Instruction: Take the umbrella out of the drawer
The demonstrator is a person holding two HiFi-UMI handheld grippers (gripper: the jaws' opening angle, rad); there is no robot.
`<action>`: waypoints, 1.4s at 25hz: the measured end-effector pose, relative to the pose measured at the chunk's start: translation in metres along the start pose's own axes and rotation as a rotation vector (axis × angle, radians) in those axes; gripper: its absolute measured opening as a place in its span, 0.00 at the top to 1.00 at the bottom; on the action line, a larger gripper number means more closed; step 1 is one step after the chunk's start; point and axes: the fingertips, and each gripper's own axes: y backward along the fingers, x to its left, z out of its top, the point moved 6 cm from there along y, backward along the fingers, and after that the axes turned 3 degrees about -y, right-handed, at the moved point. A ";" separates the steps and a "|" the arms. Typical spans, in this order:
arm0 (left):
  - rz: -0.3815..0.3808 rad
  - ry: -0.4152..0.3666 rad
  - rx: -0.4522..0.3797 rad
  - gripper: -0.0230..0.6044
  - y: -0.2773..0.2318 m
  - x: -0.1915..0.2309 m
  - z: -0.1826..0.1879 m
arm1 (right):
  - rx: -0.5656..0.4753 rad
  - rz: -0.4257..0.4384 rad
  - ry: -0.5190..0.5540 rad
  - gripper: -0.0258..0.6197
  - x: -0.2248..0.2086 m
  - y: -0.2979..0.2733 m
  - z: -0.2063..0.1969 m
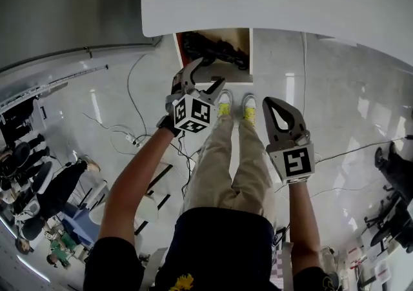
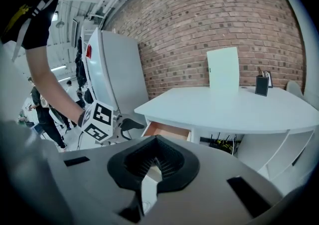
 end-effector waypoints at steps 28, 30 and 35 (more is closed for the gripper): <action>-0.137 -0.326 0.369 0.34 -0.183 0.015 -0.151 | 0.046 -0.140 -0.314 0.92 -0.001 -0.060 -0.108; -0.126 -0.346 0.355 0.33 -0.184 0.017 -0.155 | 0.043 -0.147 -0.318 0.92 0.001 -0.063 -0.106; -0.118 -0.374 0.319 0.32 -0.186 0.017 -0.157 | 0.051 -0.158 -0.329 0.92 0.006 -0.069 -0.107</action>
